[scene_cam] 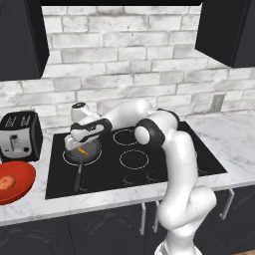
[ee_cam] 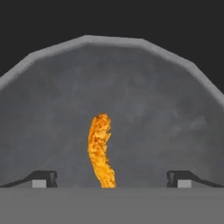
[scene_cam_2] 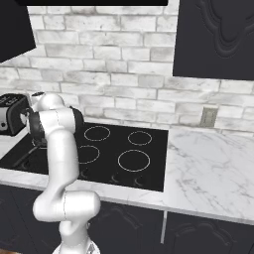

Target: Place the shrimp on the plate and place the squash on the same plate.

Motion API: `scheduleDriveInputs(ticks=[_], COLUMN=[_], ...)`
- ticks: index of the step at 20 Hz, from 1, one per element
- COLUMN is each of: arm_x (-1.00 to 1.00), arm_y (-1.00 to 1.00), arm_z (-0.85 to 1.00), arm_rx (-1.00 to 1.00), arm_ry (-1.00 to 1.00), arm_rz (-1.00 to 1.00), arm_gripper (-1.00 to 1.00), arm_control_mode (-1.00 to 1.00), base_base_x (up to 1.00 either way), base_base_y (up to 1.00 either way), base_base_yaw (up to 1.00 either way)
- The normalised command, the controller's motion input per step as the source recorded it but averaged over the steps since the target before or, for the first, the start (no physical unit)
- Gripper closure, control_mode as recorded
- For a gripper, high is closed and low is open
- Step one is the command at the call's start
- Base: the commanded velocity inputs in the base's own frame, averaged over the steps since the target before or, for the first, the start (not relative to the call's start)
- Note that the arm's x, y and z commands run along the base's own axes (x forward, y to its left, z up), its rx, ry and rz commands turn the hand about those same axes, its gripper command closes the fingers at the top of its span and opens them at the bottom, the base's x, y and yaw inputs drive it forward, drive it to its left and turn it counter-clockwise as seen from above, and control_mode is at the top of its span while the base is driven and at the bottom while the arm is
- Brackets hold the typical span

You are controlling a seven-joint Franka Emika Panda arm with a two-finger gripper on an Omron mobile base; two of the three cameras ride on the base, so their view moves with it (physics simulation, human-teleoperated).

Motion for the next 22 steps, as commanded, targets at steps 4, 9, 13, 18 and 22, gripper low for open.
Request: scheduleDriveInputs(ticks=[4, 9, 13, 18, 22], arm_x=[0.00, 0.00, 0.02, -0.05, -0.08], arm_y=[0.11, 0.02, 0.00, 0.00, 0.00], arm_z=[-0.31, -0.31, -0.23, -0.30, -0.67], arm_rx=[0.00, 0.00, 0.00, 0.00, -0.06], arm_ry=[0.04, 0.05, 0.02, 0.00, 0.00], arm_rz=[-0.03, -0.03, 0.00, -0.01, -0.02], arm_gripper=[-1.00, -1.00, -1.00, -1.00, -1.00], arm_control_mode=[-1.00, -1.00, -1.00, -1.00, -1.00], base_base_x=[0.00, 0.00, 0.00, 0.00, 0.00], base_base_y=[0.00, 0.00, 0.00, 0.00, 0.00], base_base_yaw=[0.00, 0.00, 0.00, 0.00, 0.00])
